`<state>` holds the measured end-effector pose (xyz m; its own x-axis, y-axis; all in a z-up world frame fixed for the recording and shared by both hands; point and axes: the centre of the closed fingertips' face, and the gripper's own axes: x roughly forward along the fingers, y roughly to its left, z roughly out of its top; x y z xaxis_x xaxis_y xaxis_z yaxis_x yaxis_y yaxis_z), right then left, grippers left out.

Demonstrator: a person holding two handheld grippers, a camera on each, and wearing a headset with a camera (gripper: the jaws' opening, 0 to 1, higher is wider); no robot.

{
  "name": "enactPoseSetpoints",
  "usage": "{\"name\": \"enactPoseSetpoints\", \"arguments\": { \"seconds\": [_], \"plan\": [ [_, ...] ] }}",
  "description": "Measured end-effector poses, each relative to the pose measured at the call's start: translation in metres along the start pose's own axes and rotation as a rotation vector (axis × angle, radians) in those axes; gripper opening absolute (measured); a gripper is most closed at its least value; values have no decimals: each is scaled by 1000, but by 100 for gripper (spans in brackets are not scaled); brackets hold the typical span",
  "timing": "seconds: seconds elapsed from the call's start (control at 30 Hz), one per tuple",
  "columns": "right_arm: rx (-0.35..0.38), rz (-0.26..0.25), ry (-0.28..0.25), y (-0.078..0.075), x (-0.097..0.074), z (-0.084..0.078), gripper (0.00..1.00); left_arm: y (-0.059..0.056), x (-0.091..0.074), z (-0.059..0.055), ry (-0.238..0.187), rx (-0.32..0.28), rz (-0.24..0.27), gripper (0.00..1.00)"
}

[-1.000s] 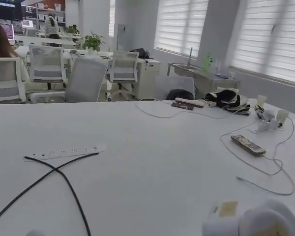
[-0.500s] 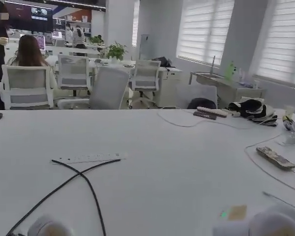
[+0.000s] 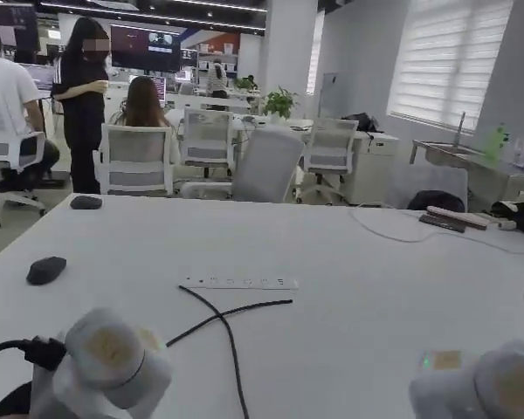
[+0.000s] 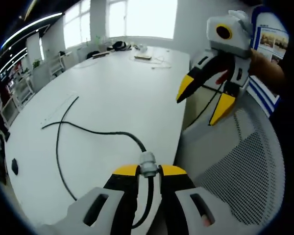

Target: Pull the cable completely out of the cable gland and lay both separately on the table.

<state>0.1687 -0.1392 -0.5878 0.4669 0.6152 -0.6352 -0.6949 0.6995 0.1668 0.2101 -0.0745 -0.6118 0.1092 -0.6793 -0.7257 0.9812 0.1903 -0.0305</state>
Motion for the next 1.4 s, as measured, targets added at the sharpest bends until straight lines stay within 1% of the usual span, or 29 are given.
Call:
{"name": "enactPoseSetpoints", "arguments": {
  "seconds": [0.03, 0.07, 0.1, 0.13, 0.17, 0.23, 0.27, 0.3, 0.33, 0.4, 0.43, 0.47, 0.5, 0.53, 0.6, 0.63, 0.67, 0.7, 0.73, 0.8, 0.83, 0.9, 0.93, 1.0, 1.1, 1.17, 1.23, 1.33, 1.4],
  "plan": [
    [-25, 41, -2, 5, 2, 6, 40, -1, -6, 1, 6, 36, 16, 17],
    [-43, 63, 0, 7, 4, 9, 39, -1, -10, -1, 22, 55, 25, 17],
    [-67, 94, 4, 11, 6, 14, 37, -5, -15, -2, 42, 91, 25, 17],
    [-92, 119, 9, 14, 7, 17, 36, -6, -18, -2, 47, 114, 30, 17],
    [-120, 156, 17, 18, 8, 22, 35, -9, -22, -1, 56, 156, 30, 17],
    [-153, 206, 24, 24, 11, 28, 34, -14, -27, 1, 55, 189, 26, 17],
    [-163, 242, 42, 28, 13, 30, 34, -17, -31, 3, 54, 210, 25, 17],
    [-178, 263, 47, 30, 15, 33, 34, -19, -34, 5, 54, 218, 24, 17],
    [-199, 287, 61, 32, 17, 36, 34, -22, -38, 8, 45, 238, 27, 17],
    [-231, 324, 68, 37, 21, 43, 33, -26, -45, 13, 33, 258, 26, 16],
    [-230, 328, 67, 37, 22, 45, 32, -27, -46, 15, 28, 261, 30, 16],
    [-232, 338, 64, 38, 24, 49, 32, -28, -48, 18, 16, 282, 30, 16],
    [-233, 368, 64, 41, 27, 53, 31, -32, -52, 22, 4, 316, 26, 16],
    [-231, 380, 70, 43, 29, 55, 31, -33, -53, 23, 1, 326, 29, 16],
    [-249, 405, 82, 46, 32, 56, 31, -36, -56, 26, -7, 374, 35, 16],
    [-268, 431, 100, 49, 33, 55, 31, -37, -57, 28, -19, 401, 37, 16],
    [-278, 446, 110, 51, 33, 55, 31, -40, -59, 30, -33, 453, 32, 16],
    [-291, 478, 117, 56, 33, 55, 31, -39, -60, 31, -32, 480, 44, 16],
    [-287, 493, 122, 58, 32, 56, 30, -40, -61, 31, -30, 500, 51, 16],
    [-298, 536, 130, 65, 30, 57, 28, -41, -64, 35, -43, 524, 68, 16],
    [-307, 547, 128, 67, 29, 59, 27, -39, -67, 40, -62, 547, 92, 16],
    [-313, 547, 116, 67, 26, 64, 28, -39, -71, 44, -67, 597, 108, 16],
    [-315, 547, 112, 66, 25, 66, 27, -39, -73, 44, -70, 587, 113, 16],
    [-306, 551, 81, 63, 22, 75, 24, -36, -77, 50, -99, 604, 130, 16],
    [-292, 567, 55, 61, 17, 83, 20, -34, -84, 57, -130, 593, 130, 16],
    [-308, 597, 39, 64, 11, 88, 19, -36, -89, 64, -175, 589, 111, 16],
    [-318, 621, 28, 67, 6, 91, 19, -37, -94, 67, -202, 556, 88, 16],
    [-344, 645, 25, 70, 1, 94, 15, -40, -97, 70, -220, 565, 60, 16],
    [-365, 656, 35, 72, 0, 94, 17, -45, -97, 70, -228, 571, 21, 16]
  ]
}}
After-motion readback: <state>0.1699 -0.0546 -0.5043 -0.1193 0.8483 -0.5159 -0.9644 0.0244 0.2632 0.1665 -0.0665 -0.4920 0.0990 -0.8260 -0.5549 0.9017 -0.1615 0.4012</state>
